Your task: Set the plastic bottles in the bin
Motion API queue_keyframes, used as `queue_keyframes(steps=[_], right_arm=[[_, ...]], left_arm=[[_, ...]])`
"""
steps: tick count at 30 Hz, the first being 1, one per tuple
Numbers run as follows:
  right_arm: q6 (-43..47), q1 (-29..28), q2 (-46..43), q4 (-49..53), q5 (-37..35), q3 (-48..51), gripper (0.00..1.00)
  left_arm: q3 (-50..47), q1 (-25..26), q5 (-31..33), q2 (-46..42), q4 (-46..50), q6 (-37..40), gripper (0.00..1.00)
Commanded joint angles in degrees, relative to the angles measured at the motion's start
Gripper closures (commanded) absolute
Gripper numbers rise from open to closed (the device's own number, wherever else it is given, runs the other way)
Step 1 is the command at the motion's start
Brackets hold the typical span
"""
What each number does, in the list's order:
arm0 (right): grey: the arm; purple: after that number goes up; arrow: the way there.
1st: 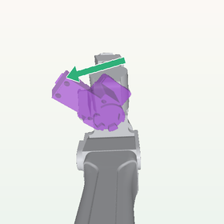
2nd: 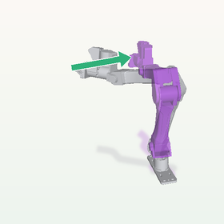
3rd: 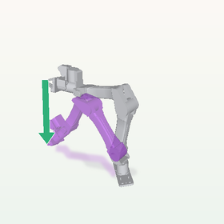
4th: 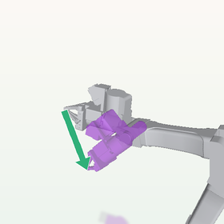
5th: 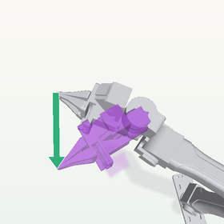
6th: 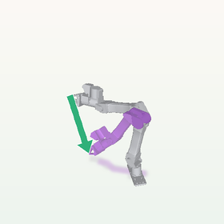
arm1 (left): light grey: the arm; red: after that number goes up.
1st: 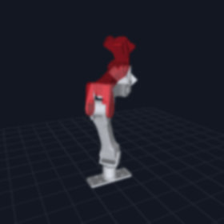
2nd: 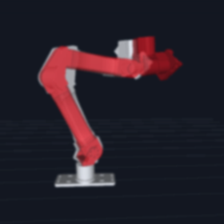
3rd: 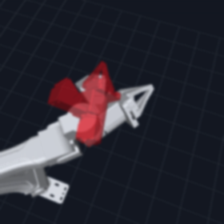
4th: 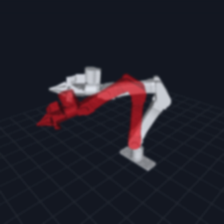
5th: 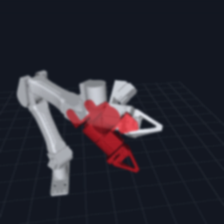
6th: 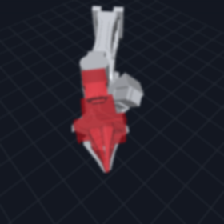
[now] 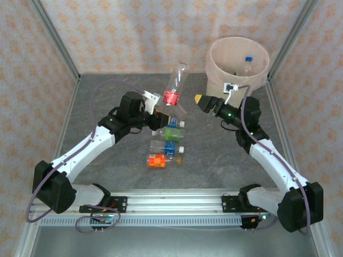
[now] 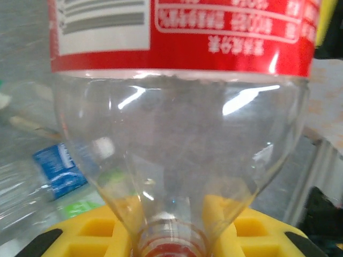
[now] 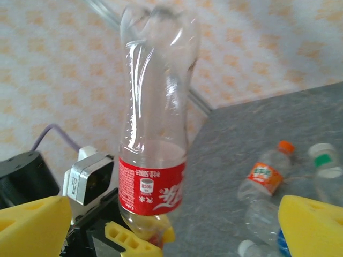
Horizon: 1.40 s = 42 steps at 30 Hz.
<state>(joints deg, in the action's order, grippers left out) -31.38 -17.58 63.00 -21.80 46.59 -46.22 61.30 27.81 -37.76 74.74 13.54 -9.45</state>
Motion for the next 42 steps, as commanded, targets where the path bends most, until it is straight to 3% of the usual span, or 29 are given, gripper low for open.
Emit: queue_keyframes(steps=[1,5,9,13,17,23,28,32,36,42], right_arm=[[1.73,-2.33,0.60,-5.16,2.51,-3.32,0.01],[1.24,-3.58,3.00,-1.66,-2.43,-7.07,0.01],[-2.41,-3.62,5.13,-7.42,-2.72,-7.85,0.01],[-3.25,-3.60,7.23,-6.10,-3.73,-9.84,0.01],[-3.17,-3.63,7.05,-6.97,-2.23,-10.12,0.00],[-0.58,-3.64,5.13,-4.98,-4.94,-8.66,0.29],[3.01,-3.60,3.26,-0.91,-7.43,-8.98,0.46],[5.15,-3.67,2.74,0.78,-9.63,-8.85,0.51],[9.47,-3.64,2.34,5.30,-15.05,-10.40,0.56],[18.23,-2.86,2.74,16.31,-23.78,-17.14,0.80]], left_arm=[[0.29,1.11,-7.88,-1.64,-3.34,1.93,1.00],[1.56,3.51,-12.08,-0.66,-2.45,3.76,1.00],[3.42,5.56,-12.83,1.15,2.03,7.83,1.00],[4.51,6.18,-15.40,1.92,3.87,10.05,1.00],[5.01,6.40,-13.22,2.60,4.49,10.30,1.00],[5.76,6.42,-10.87,3.75,5.08,10.10,1.00],[5.28,6.38,-7.53,3.31,5.13,9.83,0.98],[4.77,6.38,-0.22,3.24,5.06,8.63,0.36],[1.83,6.38,1.45,1.12,0.94,7.24,0.03],[-5.33,6.16,10.35,-6.51,-6.29,5.11,0.00]])
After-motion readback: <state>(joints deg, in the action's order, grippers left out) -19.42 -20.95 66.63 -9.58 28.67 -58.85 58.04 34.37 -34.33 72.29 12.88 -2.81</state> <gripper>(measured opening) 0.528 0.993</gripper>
